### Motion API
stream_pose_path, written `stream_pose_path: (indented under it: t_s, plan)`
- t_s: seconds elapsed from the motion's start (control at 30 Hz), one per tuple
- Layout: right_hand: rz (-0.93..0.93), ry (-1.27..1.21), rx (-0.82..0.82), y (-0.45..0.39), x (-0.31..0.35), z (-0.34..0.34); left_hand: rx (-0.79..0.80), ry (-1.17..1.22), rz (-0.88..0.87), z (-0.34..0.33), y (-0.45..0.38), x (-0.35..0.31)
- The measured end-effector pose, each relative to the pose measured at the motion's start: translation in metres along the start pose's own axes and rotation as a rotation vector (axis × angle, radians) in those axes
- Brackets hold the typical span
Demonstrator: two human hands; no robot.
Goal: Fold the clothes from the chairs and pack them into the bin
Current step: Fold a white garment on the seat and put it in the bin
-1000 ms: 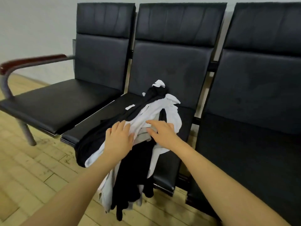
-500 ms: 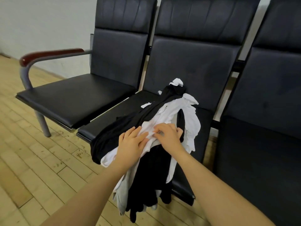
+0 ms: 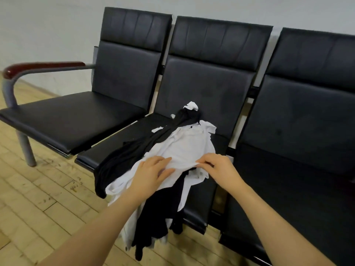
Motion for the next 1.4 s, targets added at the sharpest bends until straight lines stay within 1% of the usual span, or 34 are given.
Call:
stream_pose_path:
  t_s: [0.07, 0.17, 0.27, 0.3, 0.37, 0.4, 0.47, 0.6, 0.67, 0.73, 0.83, 0.93, 1.0, 1.07, 1.2, 1.27, 1.33, 1.4]
  plan:
    - [-0.008, -0.011, -0.005, 0.013, -0.001, 0.004, -0.01, 0.029, 0.055, 0.002, 0.008, 0.002]
    - [-0.014, 0.029, -0.007, 0.031, -0.008, 0.011, -0.019, -0.007, 0.014, 0.007, 0.013, -0.004]
    - [-0.102, -0.052, 0.029, 0.046, -0.02, 0.012, 0.097, -0.056, -0.054, -0.004, 0.015, -0.014]
    - [-0.132, -0.081, 0.04, 0.051, -0.022, 0.01, 0.132, -0.047, -0.035, -0.005, 0.014, -0.016]
    - [-0.164, -0.133, 0.026, 0.058, -0.023, 0.006, 0.177, 0.054, 0.073, -0.008, 0.009, -0.013]
    - [-0.169, -0.17, 0.005, 0.06, -0.021, 0.004, 0.199, 0.123, 0.113, -0.009, 0.007, -0.012]
    - [-0.168, -0.256, -0.053, 0.064, -0.018, 0.002, 0.231, 0.244, 0.141, -0.012, 0.005, -0.008]
    - [-0.17, -0.427, -0.18, 0.062, -0.018, -0.003, 0.196, 0.344, 0.18, -0.006, 0.004, -0.005]
    - [-0.166, -0.468, -0.273, 0.059, -0.018, -0.002, 0.179, 0.436, 0.239, -0.002, 0.001, -0.009]
    - [-0.164, -0.52, -0.406, 0.06, -0.017, 0.008, 0.185, 0.496, 0.266, 0.008, -0.007, -0.024]
    - [-0.178, -0.623, -0.627, 0.066, -0.021, 0.037, 0.153, 0.47, 0.188, 0.028, -0.031, -0.063]
    - [-0.145, -0.663, -0.783, 0.077, -0.023, 0.079, 0.085, 0.477, 0.117, 0.039, -0.055, -0.113]
    - [-0.139, -0.643, -0.839, 0.09, -0.026, 0.109, 0.026, 0.497, 0.076, 0.042, -0.065, -0.148]
    - [-0.155, -0.605, -0.894, 0.11, -0.032, 0.139, 0.007, 0.515, 0.018, 0.04, -0.069, -0.185]
    - [-0.214, -0.563, -1.011, 0.162, -0.052, 0.195, 0.057, 0.61, -0.099, 0.017, -0.06, -0.264]
    - [-0.244, -0.545, -1.04, 0.191, -0.064, 0.219, 0.074, 0.622, -0.139, 0.002, -0.051, -0.302]
    - [-0.305, -0.512, -1.048, 0.22, -0.08, 0.236, 0.085, 0.637, -0.133, -0.014, -0.04, -0.333]
    - [-0.372, -0.483, -1.044, 0.25, -0.097, 0.246, 0.109, 0.674, -0.084, -0.032, -0.028, -0.359]
Point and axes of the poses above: each hand's wrist, its own y-axis away from the middle knuckle, its own z-axis out of the back of the hand, x = y × z, the point moved 7 cm from there along -y, towards the middle knuckle, and after that the axes turned 13 degrees about -y, right-handed, at the moved point
